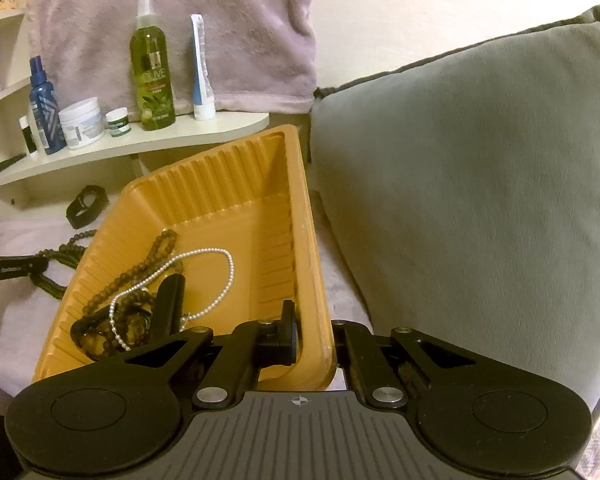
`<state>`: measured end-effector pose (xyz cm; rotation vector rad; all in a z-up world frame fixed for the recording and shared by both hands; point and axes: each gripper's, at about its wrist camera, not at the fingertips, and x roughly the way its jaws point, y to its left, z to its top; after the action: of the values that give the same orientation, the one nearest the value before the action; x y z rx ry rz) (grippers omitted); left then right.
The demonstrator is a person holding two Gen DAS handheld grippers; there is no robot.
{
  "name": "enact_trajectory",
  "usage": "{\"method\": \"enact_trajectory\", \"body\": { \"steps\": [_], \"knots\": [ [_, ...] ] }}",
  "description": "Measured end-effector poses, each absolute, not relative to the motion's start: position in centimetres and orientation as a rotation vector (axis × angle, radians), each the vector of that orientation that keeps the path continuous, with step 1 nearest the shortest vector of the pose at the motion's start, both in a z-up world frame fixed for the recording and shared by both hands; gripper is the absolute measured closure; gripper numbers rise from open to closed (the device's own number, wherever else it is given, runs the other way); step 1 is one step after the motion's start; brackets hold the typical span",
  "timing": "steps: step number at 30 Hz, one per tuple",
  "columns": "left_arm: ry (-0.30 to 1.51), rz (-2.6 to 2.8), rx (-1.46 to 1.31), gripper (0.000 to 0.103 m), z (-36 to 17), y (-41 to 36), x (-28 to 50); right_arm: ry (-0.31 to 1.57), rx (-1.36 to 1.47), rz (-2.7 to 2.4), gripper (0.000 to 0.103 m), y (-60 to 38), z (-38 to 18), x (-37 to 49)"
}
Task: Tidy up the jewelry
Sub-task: 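Move the left tool back and grasp the long dark bead necklace, then lift the dark bead necklace high and swing it over the tray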
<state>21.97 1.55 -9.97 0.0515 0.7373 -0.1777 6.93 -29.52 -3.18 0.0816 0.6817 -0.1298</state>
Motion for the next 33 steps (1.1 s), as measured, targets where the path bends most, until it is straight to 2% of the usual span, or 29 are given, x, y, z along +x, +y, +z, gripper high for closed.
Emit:
{"method": "enact_trajectory", "body": {
  "steps": [3, 18, 33],
  "knots": [
    [0.731, -0.194, 0.076, 0.097, -9.7, 1.7, 21.6, 0.681, 0.081, -0.129, 0.098, -29.5, -3.2, 6.9],
    [0.658, -0.186, 0.153, 0.097, -6.0, 3.6, 19.5, 0.664, 0.084, -0.119, 0.099, -29.4, -2.8, 6.3],
    [0.527, -0.206, 0.217, 0.097, 0.7, 4.2, 18.4, 0.657, 0.088, -0.116, 0.099, -29.2, -2.5, 6.0]
  ]
}}
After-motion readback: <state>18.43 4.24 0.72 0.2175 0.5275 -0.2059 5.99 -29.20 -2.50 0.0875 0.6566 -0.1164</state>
